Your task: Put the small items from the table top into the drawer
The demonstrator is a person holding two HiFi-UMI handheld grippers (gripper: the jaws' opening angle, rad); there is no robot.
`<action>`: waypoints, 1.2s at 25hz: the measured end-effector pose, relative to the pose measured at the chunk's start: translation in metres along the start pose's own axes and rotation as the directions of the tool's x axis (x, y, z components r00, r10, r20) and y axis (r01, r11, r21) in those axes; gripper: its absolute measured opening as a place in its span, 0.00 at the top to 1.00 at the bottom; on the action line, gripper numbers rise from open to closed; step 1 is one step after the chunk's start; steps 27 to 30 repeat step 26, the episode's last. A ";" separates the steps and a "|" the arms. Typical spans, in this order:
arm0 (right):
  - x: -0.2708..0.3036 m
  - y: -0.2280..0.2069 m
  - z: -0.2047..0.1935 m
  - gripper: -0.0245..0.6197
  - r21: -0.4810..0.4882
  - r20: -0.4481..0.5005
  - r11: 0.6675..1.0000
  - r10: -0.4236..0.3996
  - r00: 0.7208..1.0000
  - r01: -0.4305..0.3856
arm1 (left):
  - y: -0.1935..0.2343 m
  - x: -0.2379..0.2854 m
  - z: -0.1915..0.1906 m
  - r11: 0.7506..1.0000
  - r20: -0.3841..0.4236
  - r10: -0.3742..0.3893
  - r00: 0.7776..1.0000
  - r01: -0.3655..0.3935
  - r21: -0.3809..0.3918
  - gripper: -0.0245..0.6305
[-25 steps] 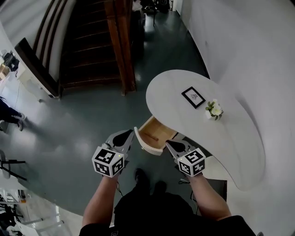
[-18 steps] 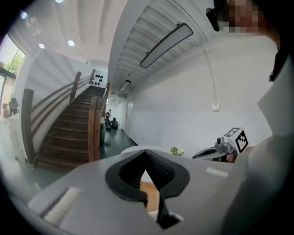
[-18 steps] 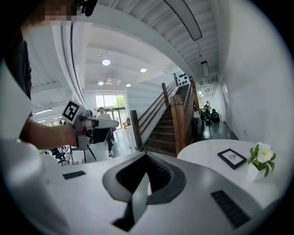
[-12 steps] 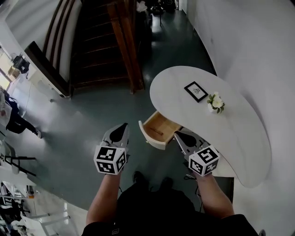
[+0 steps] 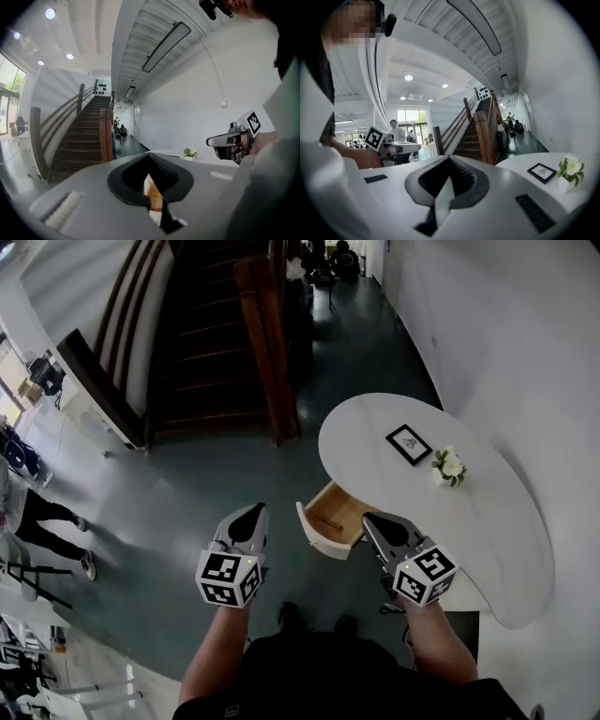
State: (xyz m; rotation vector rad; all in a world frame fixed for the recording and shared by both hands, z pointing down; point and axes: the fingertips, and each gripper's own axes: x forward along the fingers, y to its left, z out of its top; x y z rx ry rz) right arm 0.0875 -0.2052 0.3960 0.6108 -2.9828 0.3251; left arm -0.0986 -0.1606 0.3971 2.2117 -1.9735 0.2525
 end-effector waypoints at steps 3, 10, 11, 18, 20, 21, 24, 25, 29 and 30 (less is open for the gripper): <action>0.014 0.006 0.017 0.95 -0.014 0.029 1.000 -0.012 1.000 0.012 | 0.021 -0.002 0.004 1.000 0.006 -0.021 1.000 0.021 -0.003 0.95; 0.033 0.021 0.036 0.95 -0.062 0.040 0.997 -0.045 0.998 0.047 | 0.048 0.001 0.021 0.998 0.056 -0.059 0.997 0.058 0.017 0.95; 0.035 0.024 0.034 0.95 -0.058 0.038 0.997 -0.046 0.998 0.048 | 0.050 0.001 0.024 0.998 0.070 -0.061 0.996 0.060 0.017 0.95; 0.042 0.032 0.030 0.95 -0.047 0.033 0.997 -0.054 0.998 0.055 | 0.040 0.003 0.038 0.989 0.127 -0.138 0.982 0.130 0.068 0.95; 0.042 0.031 0.033 0.95 -0.064 0.032 0.996 -0.055 0.998 0.057 | 0.032 0.004 0.037 0.984 0.120 -0.178 0.977 0.173 0.047 0.95; 0.041 0.030 0.033 0.95 -0.070 0.032 0.996 -0.056 0.998 0.058 | 0.029 0.003 0.037 0.982 0.120 -0.191 0.974 0.188 0.036 0.95; 0.041 0.029 0.034 0.95 -0.075 0.034 0.995 -0.058 0.998 0.060 | 0.026 0.001 0.040 0.979 0.130 -0.203 0.970 0.202 0.019 0.95; 0.041 0.028 0.035 0.95 -0.076 0.035 0.995 -0.059 0.998 0.061 | 0.026 0.001 0.040 0.979 0.131 -0.204 0.970 0.204 0.012 0.95; 0.040 0.028 0.035 0.95 -0.077 0.036 0.995 -0.060 0.998 0.063 | 0.026 0.001 0.040 0.979 0.130 -0.204 0.970 0.206 0.004 0.95; 0.040 0.028 0.035 0.95 -0.077 0.036 0.995 -0.060 0.998 0.063 | 0.026 0.001 0.040 0.979 0.130 -0.204 0.970 0.206 0.004 0.95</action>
